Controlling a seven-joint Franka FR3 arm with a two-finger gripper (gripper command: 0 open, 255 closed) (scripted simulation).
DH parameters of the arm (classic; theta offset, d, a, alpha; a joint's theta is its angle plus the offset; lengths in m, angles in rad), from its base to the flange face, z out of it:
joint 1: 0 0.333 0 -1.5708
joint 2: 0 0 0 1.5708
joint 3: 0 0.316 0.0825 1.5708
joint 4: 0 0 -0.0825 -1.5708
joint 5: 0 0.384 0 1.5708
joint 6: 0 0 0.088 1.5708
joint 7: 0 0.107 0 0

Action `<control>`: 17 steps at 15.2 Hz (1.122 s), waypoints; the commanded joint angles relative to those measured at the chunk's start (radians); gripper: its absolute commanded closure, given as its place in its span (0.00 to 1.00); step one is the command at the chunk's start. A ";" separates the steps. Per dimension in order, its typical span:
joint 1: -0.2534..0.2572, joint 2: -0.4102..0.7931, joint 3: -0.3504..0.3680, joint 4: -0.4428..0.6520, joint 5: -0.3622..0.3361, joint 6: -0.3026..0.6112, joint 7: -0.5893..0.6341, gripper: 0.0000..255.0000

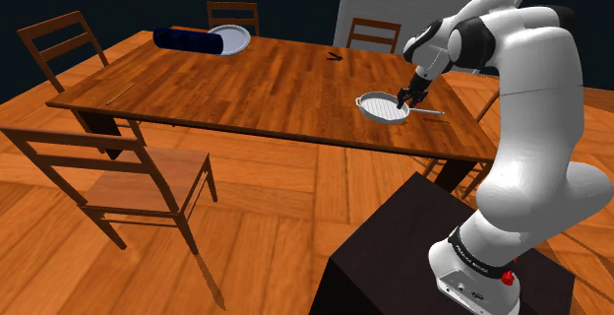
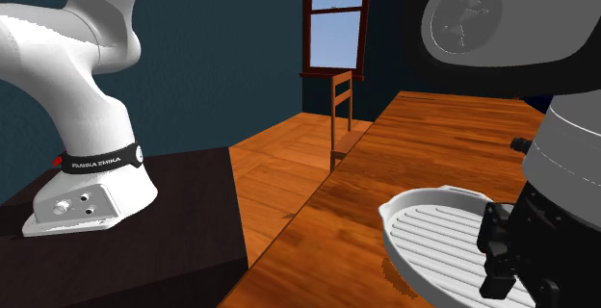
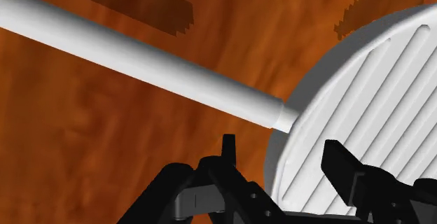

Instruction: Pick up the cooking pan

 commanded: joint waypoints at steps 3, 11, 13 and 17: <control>-0.001 0.003 0.001 0.001 0.001 0.002 -0.001 1.00; 0.004 -0.015 -0.007 0.001 -0.009 -0.015 0.007 1.00; 0.008 -0.031 -0.013 0.003 -0.018 -0.031 0.014 1.00; 0.015 -0.062 -0.026 0.009 -0.036 -0.065 0.029 1.00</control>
